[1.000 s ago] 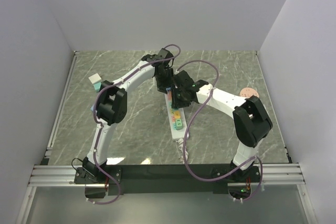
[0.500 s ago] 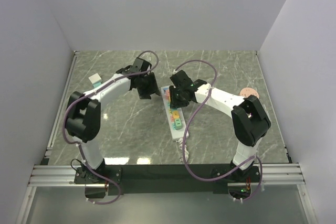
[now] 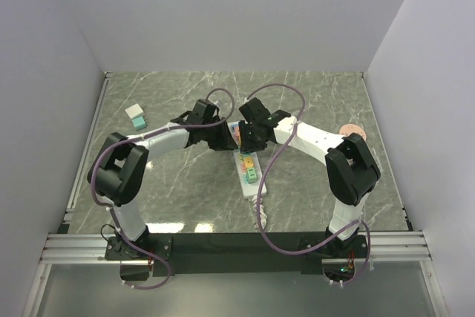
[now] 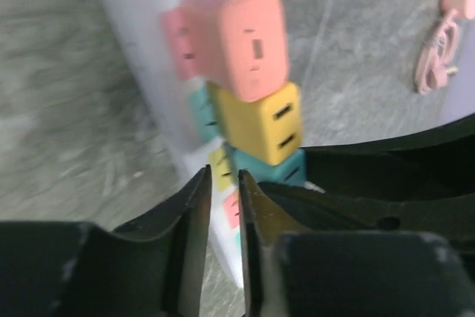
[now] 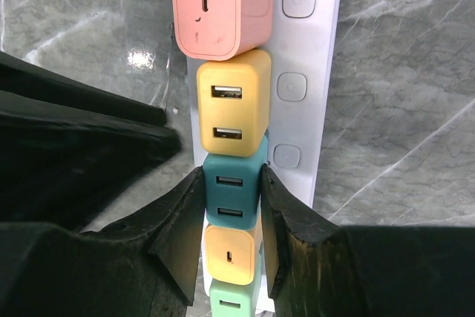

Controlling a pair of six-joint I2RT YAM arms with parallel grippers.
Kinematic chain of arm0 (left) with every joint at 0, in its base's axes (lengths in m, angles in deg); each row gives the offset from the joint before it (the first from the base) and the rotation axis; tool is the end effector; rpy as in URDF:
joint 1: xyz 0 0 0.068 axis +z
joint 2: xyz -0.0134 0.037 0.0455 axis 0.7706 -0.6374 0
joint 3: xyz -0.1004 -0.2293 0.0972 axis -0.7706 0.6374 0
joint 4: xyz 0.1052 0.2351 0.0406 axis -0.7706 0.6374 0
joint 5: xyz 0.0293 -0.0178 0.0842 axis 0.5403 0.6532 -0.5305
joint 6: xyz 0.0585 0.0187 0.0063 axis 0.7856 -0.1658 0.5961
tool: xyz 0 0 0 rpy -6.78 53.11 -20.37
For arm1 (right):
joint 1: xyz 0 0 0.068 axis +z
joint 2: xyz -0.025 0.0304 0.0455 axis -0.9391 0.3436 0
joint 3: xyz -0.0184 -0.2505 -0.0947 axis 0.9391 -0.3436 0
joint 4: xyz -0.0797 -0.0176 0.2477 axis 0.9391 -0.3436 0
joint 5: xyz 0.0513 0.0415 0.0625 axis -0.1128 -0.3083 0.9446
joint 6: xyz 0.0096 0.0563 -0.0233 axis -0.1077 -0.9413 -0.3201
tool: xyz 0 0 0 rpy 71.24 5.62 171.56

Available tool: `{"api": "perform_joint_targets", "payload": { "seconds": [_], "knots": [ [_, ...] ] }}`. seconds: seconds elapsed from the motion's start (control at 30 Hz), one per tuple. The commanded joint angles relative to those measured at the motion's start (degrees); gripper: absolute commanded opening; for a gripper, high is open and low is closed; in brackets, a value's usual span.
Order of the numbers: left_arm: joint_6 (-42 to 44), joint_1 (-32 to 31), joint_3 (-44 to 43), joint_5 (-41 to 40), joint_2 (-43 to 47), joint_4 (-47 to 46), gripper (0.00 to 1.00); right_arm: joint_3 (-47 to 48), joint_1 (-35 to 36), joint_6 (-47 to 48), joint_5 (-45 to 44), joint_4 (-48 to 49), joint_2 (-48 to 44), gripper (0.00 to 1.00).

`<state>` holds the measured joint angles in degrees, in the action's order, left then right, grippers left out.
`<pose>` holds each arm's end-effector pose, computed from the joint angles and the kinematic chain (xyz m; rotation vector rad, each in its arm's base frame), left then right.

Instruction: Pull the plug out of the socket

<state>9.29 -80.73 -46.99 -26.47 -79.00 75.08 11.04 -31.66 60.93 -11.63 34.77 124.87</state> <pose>0.3193 -0.2043 0.1818 -0.1601 2.6114 -0.9351 0.3019 0.2392 0.2017 -0.2574 2.6688 0.4154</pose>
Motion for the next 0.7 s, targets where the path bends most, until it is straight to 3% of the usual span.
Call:
{"api": "perform_joint_targets", "payload": {
  "seconds": [0.0, 0.07, 0.1, 0.2, 0.67],
  "knots": [
    [-1.5, -1.4, 0.8, 4.8, -1.0, -9.8, 0.25, 1.6, -0.3, 0.0, -1.6, -2.0, 1.7, 0.0],
    [-2.4, -2.3, 1.5, 6.9, -1.7, -13.9, 0.21, 1.4, -0.2, -0.2, -1.4, -1.9, 1.6, 0.0],
    [-2.7, -2.6, 1.5, 6.9, -2.2, -13.9, 0.15, 1.2, -0.2, -0.3, -1.5, -1.9, 1.4, 0.0],
    [-1.9, -3.5, -0.9, 4.4, -6.0, -8.4, 0.0, 1.5, -0.2, -0.5, -1.4, -2.0, 1.4, 0.0],
    [-2.4, -5.7, -1.3, -1.8, -15.5, -0.4, 0.0, 6.3, -0.3, -2.2, -0.9, -6.3, -1.0, 0.0]
  ]
}}
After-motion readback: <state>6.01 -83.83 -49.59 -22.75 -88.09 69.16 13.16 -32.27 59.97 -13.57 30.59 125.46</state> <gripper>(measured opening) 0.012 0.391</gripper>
